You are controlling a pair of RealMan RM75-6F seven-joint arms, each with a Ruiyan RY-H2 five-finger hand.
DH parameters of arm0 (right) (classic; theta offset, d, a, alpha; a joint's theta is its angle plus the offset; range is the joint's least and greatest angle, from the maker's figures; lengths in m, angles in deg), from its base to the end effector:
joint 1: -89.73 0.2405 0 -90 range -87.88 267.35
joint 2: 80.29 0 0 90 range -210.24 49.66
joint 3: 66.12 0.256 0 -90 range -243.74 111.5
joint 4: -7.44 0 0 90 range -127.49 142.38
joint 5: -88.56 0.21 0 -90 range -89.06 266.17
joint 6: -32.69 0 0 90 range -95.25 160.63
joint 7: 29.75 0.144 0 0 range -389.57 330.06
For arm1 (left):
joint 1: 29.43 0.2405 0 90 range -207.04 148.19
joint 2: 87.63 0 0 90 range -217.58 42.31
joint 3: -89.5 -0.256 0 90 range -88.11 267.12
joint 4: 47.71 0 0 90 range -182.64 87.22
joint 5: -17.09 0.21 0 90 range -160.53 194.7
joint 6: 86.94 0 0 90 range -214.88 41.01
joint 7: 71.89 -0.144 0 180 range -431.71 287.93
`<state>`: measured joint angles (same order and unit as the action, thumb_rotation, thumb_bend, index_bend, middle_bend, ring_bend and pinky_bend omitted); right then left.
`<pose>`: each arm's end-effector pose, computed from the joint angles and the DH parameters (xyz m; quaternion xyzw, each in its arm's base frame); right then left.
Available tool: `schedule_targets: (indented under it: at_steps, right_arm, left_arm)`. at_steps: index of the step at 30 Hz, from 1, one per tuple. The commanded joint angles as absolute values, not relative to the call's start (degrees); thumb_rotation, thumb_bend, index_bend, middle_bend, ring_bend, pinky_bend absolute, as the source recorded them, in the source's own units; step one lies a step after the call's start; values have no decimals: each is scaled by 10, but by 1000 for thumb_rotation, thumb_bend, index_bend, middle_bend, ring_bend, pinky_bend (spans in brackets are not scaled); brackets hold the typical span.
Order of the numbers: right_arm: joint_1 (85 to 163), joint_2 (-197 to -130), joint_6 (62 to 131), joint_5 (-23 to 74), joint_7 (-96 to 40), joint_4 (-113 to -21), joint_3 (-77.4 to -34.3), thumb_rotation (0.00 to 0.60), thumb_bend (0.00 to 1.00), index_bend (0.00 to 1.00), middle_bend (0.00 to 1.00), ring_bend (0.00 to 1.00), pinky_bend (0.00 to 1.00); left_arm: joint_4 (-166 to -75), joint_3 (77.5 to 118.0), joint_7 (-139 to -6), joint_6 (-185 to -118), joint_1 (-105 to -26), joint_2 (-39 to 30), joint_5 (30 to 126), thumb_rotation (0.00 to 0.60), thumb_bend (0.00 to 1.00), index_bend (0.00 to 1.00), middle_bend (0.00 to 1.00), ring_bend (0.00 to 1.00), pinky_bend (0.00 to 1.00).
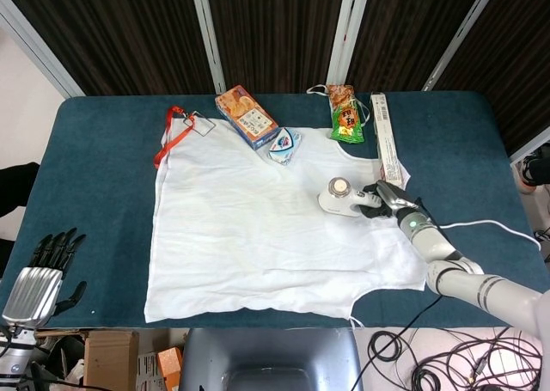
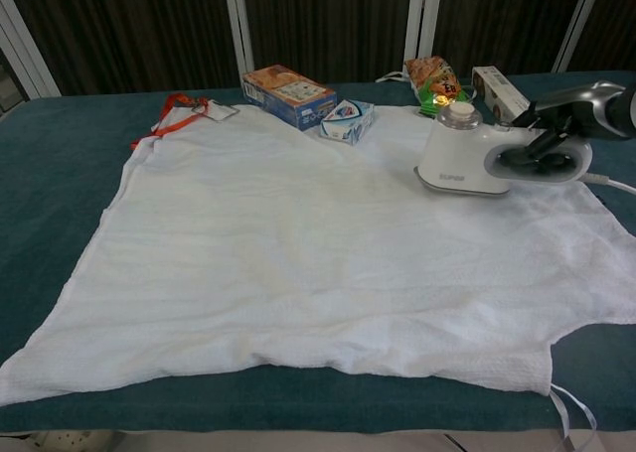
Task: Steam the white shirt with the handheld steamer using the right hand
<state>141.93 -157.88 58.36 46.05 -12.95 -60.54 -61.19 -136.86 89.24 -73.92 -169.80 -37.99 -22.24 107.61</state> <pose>-0.2402 -0.4199 0.0459 0.5768 -0.6596 0.2815 0.3910 -0.3050 0.1894 0.1402 -0.6593 -0.3541 -0.3716 0.5494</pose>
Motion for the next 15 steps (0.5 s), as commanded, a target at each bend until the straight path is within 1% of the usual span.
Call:
schedule_targets:
  at_steps: [1, 4, 8, 15]
  right_arm:
    - [1435, -1596, 588, 512, -166, -574, -625, 600, 767, 1000, 1000, 1000, 1000]
    - [1442, -1609, 569, 541, -178, -553, -627, 600, 767, 1000, 1000, 1000, 1000]
    - [1444, -1616, 556, 543, -192, -547, -632, 600, 767, 1000, 1000, 1000, 1000]
    - [1437, -1587, 571, 518, -217, -611, -636, 600, 767, 1000, 1000, 1000, 1000]
  left_arm:
    - [-1369, 892, -740, -1699, -379, -222, 1077, 600, 371, 0, 0, 9, 42]
    - [-1370, 893, -742, -1701, -378, -222, 1076, 600, 371, 0, 0, 9, 42]
    - [-1369, 893, -742, -1698, -379, -221, 1074, 600, 371, 0, 0, 9, 43]
    - [-1369, 893, -742, -1697, -381, -221, 1076, 600, 369, 0, 0, 9, 42]
